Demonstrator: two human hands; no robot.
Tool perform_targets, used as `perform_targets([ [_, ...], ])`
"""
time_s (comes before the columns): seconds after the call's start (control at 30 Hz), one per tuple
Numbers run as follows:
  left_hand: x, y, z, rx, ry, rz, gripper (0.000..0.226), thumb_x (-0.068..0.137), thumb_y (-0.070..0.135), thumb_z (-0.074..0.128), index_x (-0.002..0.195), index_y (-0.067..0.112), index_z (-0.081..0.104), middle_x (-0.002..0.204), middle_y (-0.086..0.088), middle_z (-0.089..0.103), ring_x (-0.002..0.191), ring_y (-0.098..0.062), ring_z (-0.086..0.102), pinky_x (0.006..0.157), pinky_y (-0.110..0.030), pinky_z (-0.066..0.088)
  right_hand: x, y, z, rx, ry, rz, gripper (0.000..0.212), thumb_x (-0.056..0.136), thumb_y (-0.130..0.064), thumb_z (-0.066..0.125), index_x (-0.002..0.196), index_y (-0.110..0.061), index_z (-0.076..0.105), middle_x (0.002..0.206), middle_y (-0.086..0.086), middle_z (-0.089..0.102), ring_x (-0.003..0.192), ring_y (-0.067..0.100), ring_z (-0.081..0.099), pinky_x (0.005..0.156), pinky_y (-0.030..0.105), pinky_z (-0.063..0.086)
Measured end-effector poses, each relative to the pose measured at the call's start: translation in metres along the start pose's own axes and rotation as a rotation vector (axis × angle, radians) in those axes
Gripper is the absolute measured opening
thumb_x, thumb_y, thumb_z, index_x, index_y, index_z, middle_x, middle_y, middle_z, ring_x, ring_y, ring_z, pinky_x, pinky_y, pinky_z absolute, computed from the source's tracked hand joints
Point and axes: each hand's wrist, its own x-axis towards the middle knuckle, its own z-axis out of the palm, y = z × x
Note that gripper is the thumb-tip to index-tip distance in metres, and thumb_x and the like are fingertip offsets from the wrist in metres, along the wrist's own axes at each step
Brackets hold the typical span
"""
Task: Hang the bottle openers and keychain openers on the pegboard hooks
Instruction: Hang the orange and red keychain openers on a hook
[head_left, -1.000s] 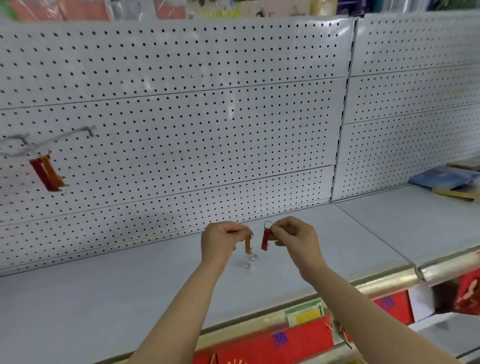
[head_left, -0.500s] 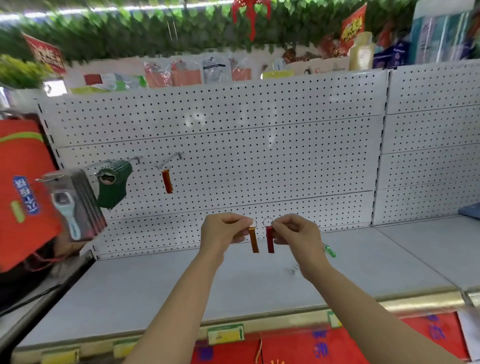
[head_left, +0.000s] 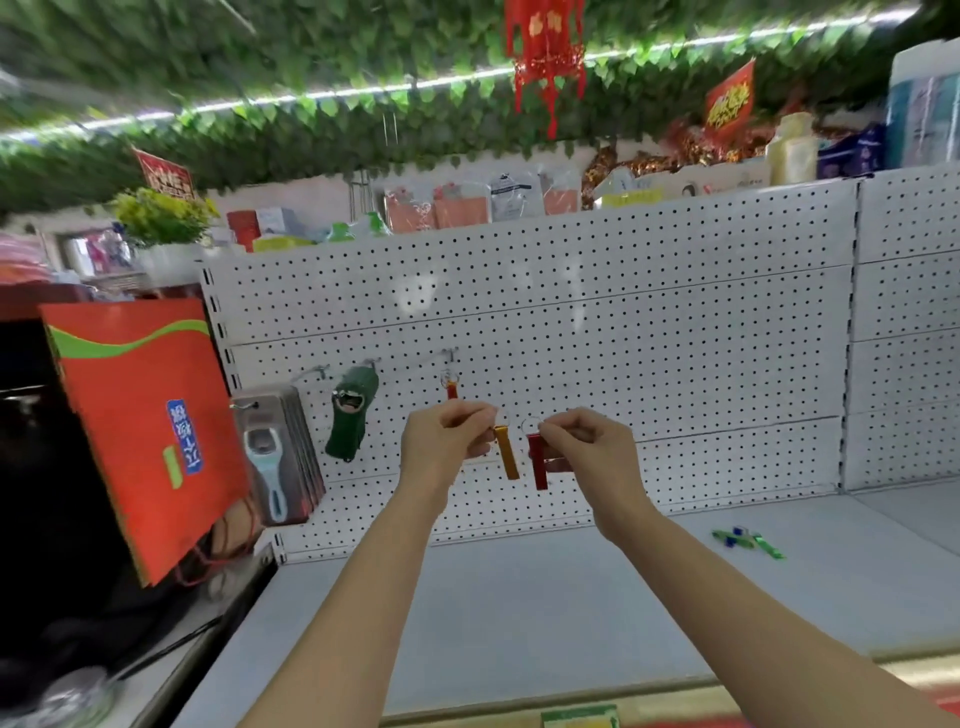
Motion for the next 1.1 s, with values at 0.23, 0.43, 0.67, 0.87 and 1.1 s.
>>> perform_targets([
  [0.23,0.032,0.006,-0.034,-0.026,0.04,0.055,0.008,0.087,0.013,0.074,0.094,0.01,0.078,0.085,-0.011,0.077,0.076,-0.019,0.072,0.073,-0.025,0.061,0.011,0.001,0.047,0.009,0.02,-0.041,0.004,0.087,-0.005,0.066,0.085,-0.001,0.068,0.077,0.012,0.075,0.074,0.025,0.073,0.067,0.03,0.059],
  [0.43,0.052,0.014,-0.043,-0.046,0.08,0.094,0.005,0.087,0.012,0.074,0.085,0.016,0.077,0.083,-0.008,0.077,0.073,-0.016,0.071,0.073,-0.027,0.061,0.024,-0.001,0.065,0.0,0.006,-0.055,0.005,0.087,-0.004,0.066,0.083,-0.002,0.068,0.075,0.01,0.074,0.068,0.018,0.072,0.06,0.023,0.055],
  [0.67,0.08,0.01,-0.04,0.061,0.092,0.033,0.005,0.085,0.011,0.075,0.083,0.014,0.077,0.081,-0.006,0.077,0.077,-0.019,0.073,0.073,-0.029,0.062,0.043,0.003,0.072,-0.042,-0.026,-0.062,0.005,0.086,-0.004,0.067,0.083,0.0,0.069,0.076,0.013,0.074,0.072,0.023,0.072,0.064,0.029,0.059],
  [0.87,0.09,-0.005,-0.035,0.163,0.12,0.067,0.016,0.087,0.01,0.073,0.073,0.02,0.075,0.076,-0.003,0.076,0.077,-0.019,0.074,0.073,-0.03,0.062,0.054,0.007,0.069,-0.051,-0.026,-0.069,0.006,0.086,-0.004,0.066,0.082,-0.002,0.069,0.078,0.015,0.074,0.074,0.027,0.072,0.069,0.035,0.06],
  [1.1,0.097,-0.014,-0.036,0.34,0.115,0.193,0.01,0.088,0.016,0.073,0.086,0.026,0.076,0.084,0.006,0.076,0.077,-0.012,0.073,0.078,-0.033,0.062,0.058,0.006,0.08,-0.038,-0.04,-0.085,0.007,0.086,-0.004,0.065,0.085,0.002,0.068,0.073,0.01,0.074,0.065,0.017,0.071,0.063,0.028,0.058],
])
